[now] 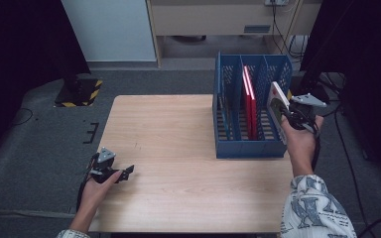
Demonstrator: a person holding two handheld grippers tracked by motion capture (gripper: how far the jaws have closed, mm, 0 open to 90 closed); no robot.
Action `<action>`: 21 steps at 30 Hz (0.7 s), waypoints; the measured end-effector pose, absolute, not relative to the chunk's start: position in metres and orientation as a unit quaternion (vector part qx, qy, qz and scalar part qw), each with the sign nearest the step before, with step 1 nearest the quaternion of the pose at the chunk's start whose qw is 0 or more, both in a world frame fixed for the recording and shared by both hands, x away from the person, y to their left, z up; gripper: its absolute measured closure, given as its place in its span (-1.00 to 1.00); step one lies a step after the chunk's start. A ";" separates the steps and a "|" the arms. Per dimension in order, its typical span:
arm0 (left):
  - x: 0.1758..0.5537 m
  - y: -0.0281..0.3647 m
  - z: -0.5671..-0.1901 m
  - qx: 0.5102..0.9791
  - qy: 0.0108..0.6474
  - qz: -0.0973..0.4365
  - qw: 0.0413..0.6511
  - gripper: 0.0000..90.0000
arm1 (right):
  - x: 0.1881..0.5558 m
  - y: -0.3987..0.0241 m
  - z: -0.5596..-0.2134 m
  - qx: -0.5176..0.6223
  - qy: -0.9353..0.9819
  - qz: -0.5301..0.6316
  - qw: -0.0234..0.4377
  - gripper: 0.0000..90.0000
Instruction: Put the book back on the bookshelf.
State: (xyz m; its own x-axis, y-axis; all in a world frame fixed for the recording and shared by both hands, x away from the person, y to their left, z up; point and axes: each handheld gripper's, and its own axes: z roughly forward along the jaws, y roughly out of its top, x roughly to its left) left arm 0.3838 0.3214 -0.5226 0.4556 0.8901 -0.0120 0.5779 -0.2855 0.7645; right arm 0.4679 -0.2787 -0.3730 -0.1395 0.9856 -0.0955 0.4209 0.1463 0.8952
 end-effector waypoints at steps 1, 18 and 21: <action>0.384 0.321 -0.523 0.773 0.475 0.215 0.362 -0.92 | 0.468 -0.278 -0.373 0.536 0.655 0.375 0.379 0.70; 0.384 0.321 -0.523 0.775 0.473 0.216 0.360 -0.91 | 0.484 -0.277 -0.374 0.543 0.648 0.380 0.375 0.70; 0.384 0.320 -0.524 0.775 0.474 0.216 0.359 -0.91 | 0.488 -0.277 -0.375 0.542 0.650 0.378 0.376 0.70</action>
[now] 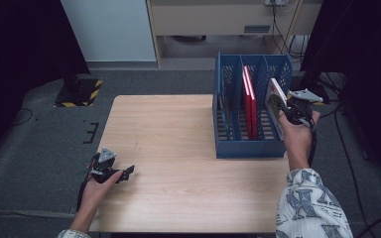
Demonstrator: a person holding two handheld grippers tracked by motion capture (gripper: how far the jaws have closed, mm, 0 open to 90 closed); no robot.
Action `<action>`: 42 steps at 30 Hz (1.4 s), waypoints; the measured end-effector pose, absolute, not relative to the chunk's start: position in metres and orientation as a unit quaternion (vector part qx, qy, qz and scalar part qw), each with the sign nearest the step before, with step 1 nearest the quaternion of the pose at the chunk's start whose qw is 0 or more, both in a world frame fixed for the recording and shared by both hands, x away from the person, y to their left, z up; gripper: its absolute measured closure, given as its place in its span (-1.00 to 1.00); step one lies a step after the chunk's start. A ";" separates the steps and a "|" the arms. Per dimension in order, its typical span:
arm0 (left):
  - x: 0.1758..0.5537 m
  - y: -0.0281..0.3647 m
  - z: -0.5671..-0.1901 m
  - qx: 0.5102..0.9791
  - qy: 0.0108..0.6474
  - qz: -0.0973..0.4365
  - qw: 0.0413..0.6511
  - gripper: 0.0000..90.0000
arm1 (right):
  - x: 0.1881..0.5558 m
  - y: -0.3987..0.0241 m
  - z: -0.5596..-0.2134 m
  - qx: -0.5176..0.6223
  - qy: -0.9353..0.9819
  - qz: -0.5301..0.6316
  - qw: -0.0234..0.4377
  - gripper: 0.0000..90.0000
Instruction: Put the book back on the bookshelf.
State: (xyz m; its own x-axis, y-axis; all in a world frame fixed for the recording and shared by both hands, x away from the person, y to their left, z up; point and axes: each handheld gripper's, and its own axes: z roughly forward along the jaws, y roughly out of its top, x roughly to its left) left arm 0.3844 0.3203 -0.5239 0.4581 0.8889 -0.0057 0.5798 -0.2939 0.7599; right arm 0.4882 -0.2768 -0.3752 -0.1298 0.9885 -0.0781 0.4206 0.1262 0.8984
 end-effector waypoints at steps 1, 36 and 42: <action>0.385 0.320 -0.524 0.775 0.474 0.216 0.359 -0.91 | 0.490 -0.276 -0.376 0.543 0.648 0.378 0.377 0.70; 0.386 0.320 -0.523 0.776 0.470 0.219 0.360 -0.90 | 0.504 -0.263 -0.421 0.552 0.662 0.350 0.366 0.70; 0.386 0.320 -0.522 0.775 0.470 0.220 0.360 -0.90 | 0.503 -0.265 -0.424 0.556 0.660 0.353 0.360 0.70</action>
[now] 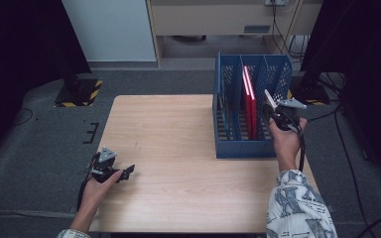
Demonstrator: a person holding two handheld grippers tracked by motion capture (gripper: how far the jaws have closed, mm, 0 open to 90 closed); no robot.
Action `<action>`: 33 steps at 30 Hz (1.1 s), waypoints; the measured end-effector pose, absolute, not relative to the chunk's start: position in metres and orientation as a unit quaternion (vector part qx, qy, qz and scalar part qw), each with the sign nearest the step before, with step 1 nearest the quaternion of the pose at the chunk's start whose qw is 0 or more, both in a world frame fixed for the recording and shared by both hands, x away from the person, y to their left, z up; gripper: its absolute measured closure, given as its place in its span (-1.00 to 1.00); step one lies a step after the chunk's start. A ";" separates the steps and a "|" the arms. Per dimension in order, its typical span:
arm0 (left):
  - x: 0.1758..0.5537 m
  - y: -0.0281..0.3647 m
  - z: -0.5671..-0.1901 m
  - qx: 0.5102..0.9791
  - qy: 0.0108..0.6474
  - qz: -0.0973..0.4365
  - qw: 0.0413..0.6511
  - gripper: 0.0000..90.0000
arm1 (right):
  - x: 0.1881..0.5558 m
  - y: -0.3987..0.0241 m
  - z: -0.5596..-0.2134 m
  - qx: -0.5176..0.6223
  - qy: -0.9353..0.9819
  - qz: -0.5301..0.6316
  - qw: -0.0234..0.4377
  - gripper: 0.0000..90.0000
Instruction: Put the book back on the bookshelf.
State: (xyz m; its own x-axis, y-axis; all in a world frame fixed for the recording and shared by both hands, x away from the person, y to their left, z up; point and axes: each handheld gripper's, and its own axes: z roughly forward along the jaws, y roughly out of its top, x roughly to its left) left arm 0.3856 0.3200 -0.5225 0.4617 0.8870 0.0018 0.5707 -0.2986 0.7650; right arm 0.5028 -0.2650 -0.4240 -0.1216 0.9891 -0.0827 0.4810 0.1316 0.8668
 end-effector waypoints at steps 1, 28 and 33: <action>0.386 0.320 -0.522 0.775 0.470 0.220 0.361 -0.90 | 0.502 -0.266 -0.424 0.556 0.661 0.354 0.359 0.70; 0.386 0.320 -0.521 0.776 0.467 0.221 0.361 -0.90 | 0.505 -0.256 -0.443 0.553 0.679 0.326 0.355 0.70; 0.386 0.320 -0.521 0.775 0.468 0.221 0.362 -0.90 | 0.505 -0.255 -0.445 0.555 0.683 0.322 0.349 0.70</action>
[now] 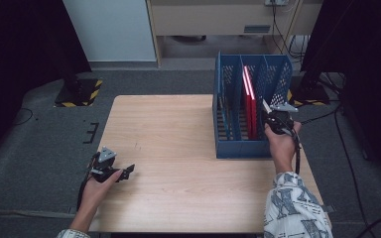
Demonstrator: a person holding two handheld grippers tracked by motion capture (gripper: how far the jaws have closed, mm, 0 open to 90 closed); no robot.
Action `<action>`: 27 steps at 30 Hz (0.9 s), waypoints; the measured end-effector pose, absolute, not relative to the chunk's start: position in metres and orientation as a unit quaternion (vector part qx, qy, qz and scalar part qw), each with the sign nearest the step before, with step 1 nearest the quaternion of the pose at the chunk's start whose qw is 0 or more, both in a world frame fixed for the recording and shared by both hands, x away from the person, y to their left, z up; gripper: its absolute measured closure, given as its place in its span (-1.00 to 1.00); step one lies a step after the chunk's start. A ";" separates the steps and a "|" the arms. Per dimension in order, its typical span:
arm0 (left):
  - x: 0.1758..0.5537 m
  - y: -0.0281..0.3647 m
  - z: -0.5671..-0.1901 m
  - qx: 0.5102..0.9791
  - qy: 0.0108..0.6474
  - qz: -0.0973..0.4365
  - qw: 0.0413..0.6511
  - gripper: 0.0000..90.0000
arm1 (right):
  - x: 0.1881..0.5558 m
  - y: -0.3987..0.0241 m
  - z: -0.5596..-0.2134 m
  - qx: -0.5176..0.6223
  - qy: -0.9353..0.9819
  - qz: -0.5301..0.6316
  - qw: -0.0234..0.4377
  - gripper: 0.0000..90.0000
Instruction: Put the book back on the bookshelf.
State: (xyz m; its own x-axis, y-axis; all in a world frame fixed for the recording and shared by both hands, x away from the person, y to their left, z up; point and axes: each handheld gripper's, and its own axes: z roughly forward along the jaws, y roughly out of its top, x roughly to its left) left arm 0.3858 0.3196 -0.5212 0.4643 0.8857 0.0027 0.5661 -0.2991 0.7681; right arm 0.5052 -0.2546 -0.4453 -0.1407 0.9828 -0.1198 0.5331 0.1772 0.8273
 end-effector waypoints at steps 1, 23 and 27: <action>0.386 0.320 -0.521 0.775 0.468 0.221 0.362 -0.90 | 0.505 -0.255 -0.446 0.555 0.684 0.322 0.348 0.70; 0.385 0.320 -0.520 0.775 0.467 0.222 0.363 -0.89 | 0.500 -0.256 -0.449 0.558 0.693 0.310 0.334 0.68; 0.385 0.319 -0.520 0.774 0.467 0.222 0.364 -0.89 | 0.499 -0.257 -0.450 0.559 0.695 0.308 0.330 0.67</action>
